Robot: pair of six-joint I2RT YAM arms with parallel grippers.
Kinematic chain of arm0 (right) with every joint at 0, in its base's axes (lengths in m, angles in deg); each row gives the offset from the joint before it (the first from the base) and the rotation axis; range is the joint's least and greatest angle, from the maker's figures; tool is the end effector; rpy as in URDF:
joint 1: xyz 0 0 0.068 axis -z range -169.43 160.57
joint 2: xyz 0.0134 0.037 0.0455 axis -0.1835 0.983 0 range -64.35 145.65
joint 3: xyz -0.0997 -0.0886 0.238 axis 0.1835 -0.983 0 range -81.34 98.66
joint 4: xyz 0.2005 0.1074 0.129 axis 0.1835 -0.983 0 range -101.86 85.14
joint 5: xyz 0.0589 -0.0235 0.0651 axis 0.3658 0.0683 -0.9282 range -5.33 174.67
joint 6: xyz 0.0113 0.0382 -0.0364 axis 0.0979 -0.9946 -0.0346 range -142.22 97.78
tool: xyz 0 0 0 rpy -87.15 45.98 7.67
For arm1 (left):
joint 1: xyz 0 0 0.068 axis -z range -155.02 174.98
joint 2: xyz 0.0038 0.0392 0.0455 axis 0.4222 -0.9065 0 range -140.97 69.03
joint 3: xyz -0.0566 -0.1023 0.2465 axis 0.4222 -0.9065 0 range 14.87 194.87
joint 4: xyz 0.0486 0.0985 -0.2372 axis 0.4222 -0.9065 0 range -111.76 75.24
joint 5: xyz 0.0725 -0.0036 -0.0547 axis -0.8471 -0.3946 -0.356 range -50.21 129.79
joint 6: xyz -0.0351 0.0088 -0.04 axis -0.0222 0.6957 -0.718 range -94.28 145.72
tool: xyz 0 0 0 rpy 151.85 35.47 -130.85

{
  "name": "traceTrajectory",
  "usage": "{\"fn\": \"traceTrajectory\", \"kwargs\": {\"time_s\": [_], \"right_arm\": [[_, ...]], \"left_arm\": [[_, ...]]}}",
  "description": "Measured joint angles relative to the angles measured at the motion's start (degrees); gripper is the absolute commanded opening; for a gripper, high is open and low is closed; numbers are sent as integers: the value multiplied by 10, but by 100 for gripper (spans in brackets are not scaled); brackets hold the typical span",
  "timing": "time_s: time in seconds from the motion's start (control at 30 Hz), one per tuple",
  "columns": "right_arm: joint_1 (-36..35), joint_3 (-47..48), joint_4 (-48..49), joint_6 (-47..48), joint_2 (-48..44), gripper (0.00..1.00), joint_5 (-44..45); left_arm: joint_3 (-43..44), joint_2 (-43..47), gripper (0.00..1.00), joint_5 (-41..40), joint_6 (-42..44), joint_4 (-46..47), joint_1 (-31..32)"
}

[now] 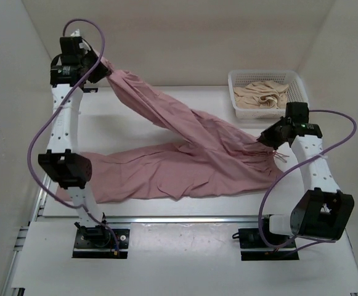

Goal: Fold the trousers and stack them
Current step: Flatten the trousers out

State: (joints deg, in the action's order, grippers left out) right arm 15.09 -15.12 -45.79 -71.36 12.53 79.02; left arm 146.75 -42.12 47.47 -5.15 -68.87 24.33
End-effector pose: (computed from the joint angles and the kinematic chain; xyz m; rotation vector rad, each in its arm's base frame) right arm 0.2793 -0.0185 0.2985 1.0991 2.2693 0.4484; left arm 0.4144 -0.0001 0.4424 -0.5163 2.1199 -0.4476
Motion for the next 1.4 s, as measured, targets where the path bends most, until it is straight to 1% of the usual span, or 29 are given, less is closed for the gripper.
{"fn": "traceTrajectory", "kwargs": {"time_s": [0.07, 0.1, 0.13, 0.17, 0.2, 0.27, 0.37, 0.4, 0.43, 0.47, 0.53, 0.57, 0.6, 0.67, 0.7, 0.73, 0.77, 0.8, 0.83, 0.93, 1.0, 1.07, 1.1, 1.23, 1.3, 1.33, 1.37, 1.4], "right_arm": [[4, -6, -5, -1, -16, 0, 14], [9, -14, -7, -1, -22, 0, 19], [12, -24, -8, -2, -28, 0, 22], [18, -35, -11, -2, -32, 0, 25], [24, -43, -13, -1, -33, 0, 26], [35, -54, -15, 1, -30, 0, 26], [41, -55, -12, 14, -15, 0, 24], [41, -54, -12, 17, -8, 0, 25], [41, -52, -11, 21, -2, 0, 25], [41, -50, -11, 25, 2, 0, 26], [41, -47, -11, 33, 3, 0, 28], [41, -44, -11, 35, 3, 0, 29], [41, -41, -11, 37, 3, 0, 30], [41, -40, -10, 43, 3, 0, 30], [41, -40, -10, 45, 3, 0, 30], [41, -40, -10, 47, 3, 0, 30], [41, -40, -10, 47, 3, 0, 29], [41, -40, -10, 48, 3, 0, 29], [41, -40, -10, 49, 3, 0, 29], [41, -40, -10, 52, 3, 0, 29], [41, -40, -10, 54, 3, 0, 29], [41, -40, -10, 56, 3, 0, 28], [41, -40, -10, 58, 3, 0, 28], [41, -40, -10, 62, 3, 0, 24], [41, -40, -10, 64, 3, 0, 23], [41, -40, -10, 66, 3, 0, 22], [41, -40, -10, 67, 3, 0, 21], [41, -40, -10, 68, 3, 0, 21]], "left_arm": [[-60, 50, 10, 3, 4, 32, -10], [-90, 70, 14, 4, 6, 45, -18], [-118, 84, 41, 3, 9, 56, -28], [-146, 89, 93, 2, 14, 69, -39], [-169, 89, 100, 3, 17, 79, -50], [-204, 57, 100, 26, 14, 94, -77], [-237, -38, 100, 80, 11, 105, -108], [-256, -70, 98, 83, 10, 105, -116], [-275, -98, 86, 83, 8, 99, -120], [-290, -116, 77, 79, 6, 88, -120], [-316, -130, 41, 70, 5, 64, -114], [-320, -129, 18, 66, 6, 52, -108], [-319, -121, 12, 59, 10, 45, -102], [-301, -106, 14, 41, 11, 35, -92], [-281, -101, 26, 31, 12, 24, -88], [-256, -100, 31, 22, 13, 13, -85], [-225, -103, 39, 16, 12, 5, -83], [-187, -109, 43, 10, 11, -9, -83], [-155, -118, 44, 5, 12, -18, -83], [-75, -150, 44, -12, 6, -32, -81], [-25, -186, 48, -32, 0, -52, -75], [23, -231, 61, -51, -5, -70, -63], [42, -254, 78, -59, -9, -76, -55], [71, -323, 91, -77, -24, -92, -28], [82, -352, 90, -80, -30, -102, -18], [84, -363, 83, -80, -32, -103, -16], [85, -372, 50, -81, -35, -104, -15], [87, -377, 24, -82, -38, -106, -15]]}}
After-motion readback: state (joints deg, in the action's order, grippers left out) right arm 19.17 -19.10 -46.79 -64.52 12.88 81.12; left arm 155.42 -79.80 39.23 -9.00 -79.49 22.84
